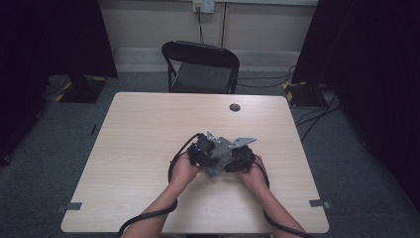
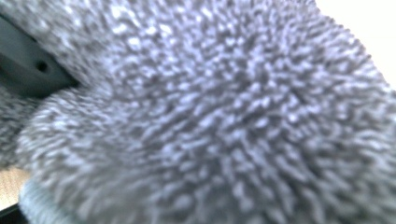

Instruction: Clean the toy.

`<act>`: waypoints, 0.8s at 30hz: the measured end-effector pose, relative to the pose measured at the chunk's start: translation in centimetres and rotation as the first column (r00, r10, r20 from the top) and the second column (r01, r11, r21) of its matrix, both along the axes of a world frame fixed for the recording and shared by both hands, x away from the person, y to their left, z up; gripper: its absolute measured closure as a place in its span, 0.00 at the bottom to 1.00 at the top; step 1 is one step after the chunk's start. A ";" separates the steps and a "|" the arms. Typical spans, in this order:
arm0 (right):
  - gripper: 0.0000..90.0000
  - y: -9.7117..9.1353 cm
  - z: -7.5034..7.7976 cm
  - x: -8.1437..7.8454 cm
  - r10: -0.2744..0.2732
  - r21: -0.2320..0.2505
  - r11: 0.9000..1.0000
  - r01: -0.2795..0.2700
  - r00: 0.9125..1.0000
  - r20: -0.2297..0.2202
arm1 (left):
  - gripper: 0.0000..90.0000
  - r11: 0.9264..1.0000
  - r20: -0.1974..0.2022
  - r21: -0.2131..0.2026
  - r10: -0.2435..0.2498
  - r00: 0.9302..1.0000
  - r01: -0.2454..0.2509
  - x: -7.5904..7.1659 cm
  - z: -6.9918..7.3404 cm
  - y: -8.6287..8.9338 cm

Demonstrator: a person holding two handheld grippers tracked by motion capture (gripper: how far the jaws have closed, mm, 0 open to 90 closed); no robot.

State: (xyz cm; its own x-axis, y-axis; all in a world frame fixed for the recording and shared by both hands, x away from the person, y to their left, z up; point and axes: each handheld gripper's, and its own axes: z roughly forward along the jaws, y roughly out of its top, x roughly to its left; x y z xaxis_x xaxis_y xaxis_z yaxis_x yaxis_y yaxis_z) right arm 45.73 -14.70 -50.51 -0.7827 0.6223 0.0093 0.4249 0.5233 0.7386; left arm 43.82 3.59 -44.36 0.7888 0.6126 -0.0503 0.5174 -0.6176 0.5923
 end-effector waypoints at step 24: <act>0.26 0.0 0.0 0.0 0.000 -0.001 1.000 0.000 1.000 -0.002 | 0.79 0.998 0.009 0.046 0.048 0.999 -0.049 1.6 -0.1 0.9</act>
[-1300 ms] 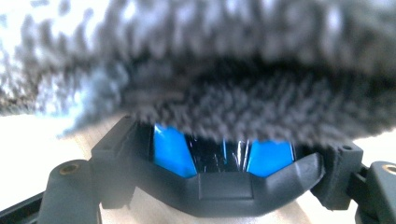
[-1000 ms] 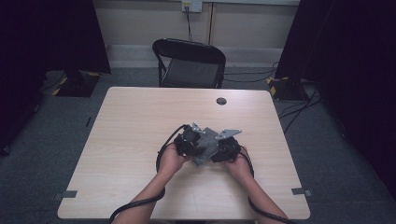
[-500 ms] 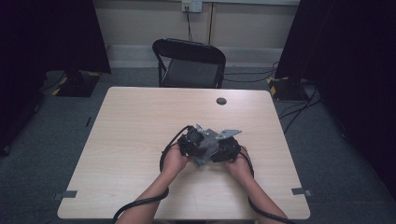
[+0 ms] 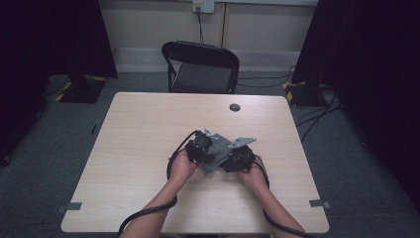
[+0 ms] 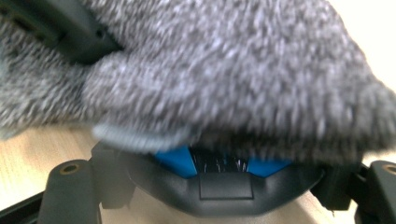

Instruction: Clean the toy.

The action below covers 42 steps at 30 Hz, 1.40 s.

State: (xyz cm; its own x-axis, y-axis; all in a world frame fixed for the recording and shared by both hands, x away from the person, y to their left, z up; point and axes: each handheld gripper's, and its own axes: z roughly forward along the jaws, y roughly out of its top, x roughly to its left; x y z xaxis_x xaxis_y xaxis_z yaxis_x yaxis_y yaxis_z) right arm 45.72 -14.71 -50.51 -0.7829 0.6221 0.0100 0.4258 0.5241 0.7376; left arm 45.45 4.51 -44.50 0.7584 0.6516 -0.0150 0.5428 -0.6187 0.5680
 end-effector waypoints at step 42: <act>0.26 0.0 0.0 0.0 0.000 0.000 1.000 0.000 1.000 0.000 | 0.80 0.992 -0.046 -0.009 0.126 0.991 -0.126 3.2 -0.8 3.9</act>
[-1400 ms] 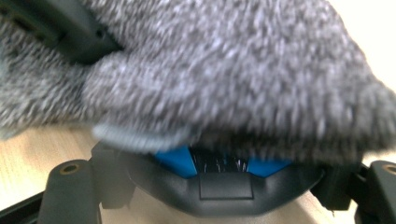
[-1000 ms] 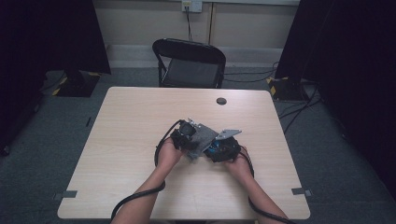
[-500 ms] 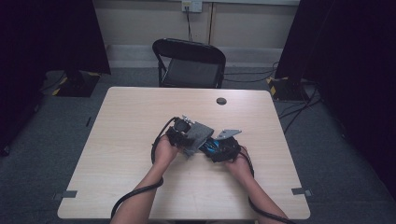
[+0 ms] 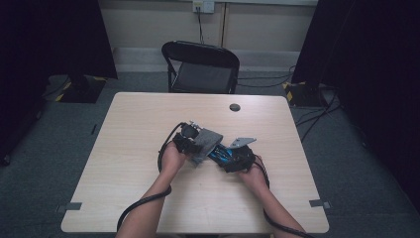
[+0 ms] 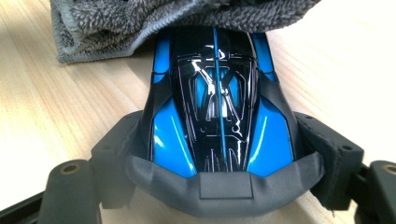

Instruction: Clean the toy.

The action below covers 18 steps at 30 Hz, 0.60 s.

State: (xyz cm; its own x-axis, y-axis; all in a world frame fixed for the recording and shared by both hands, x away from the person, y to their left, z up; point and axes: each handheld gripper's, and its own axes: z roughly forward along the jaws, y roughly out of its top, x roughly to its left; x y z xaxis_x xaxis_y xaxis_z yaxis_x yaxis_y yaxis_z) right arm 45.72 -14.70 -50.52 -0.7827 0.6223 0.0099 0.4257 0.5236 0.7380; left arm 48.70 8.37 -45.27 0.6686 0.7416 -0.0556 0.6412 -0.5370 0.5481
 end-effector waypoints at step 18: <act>0.26 0.0 0.0 0.0 0.000 0.001 1.000 0.000 1.000 -0.001 | 0.80 0.999 -0.016 0.023 0.048 0.999 -0.048 1.1 -0.4 1.3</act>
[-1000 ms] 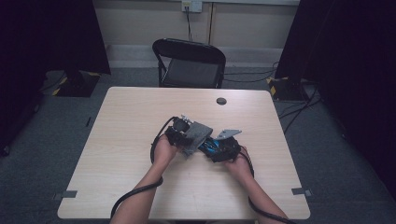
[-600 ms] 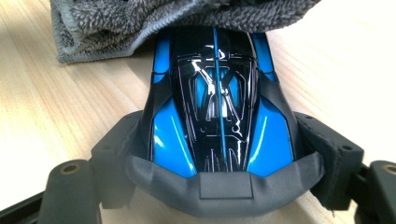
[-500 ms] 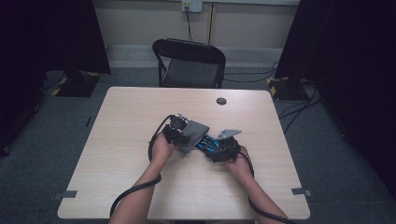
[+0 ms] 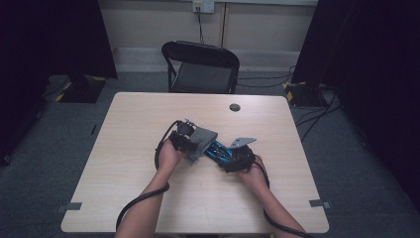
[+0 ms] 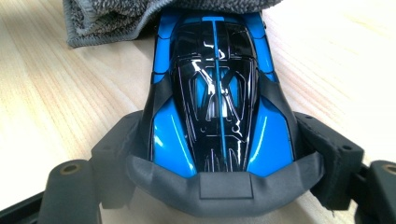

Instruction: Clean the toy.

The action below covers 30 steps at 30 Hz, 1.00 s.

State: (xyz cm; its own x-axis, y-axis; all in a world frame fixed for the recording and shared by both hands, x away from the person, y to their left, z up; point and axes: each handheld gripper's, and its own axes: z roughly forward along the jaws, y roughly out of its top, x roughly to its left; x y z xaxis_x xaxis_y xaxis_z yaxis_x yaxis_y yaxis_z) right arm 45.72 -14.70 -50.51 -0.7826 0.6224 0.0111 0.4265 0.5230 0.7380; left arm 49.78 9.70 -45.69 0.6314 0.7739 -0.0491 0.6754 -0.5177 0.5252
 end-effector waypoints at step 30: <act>0.26 0.0 0.0 0.0 0.000 0.000 1.000 0.000 1.000 0.001 | 0.80 0.996 0.009 0.021 0.086 0.996 -0.087 0.5 -0.4 2.9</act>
State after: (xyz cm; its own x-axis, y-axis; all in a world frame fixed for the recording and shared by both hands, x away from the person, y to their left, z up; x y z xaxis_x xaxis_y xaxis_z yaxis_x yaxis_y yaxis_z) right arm 45.72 -14.70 -50.52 -0.7827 0.6223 0.0105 0.4258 0.5230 0.7384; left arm 50.31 12.63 -46.07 0.5624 0.8264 -0.0271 0.7140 -0.4688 0.5200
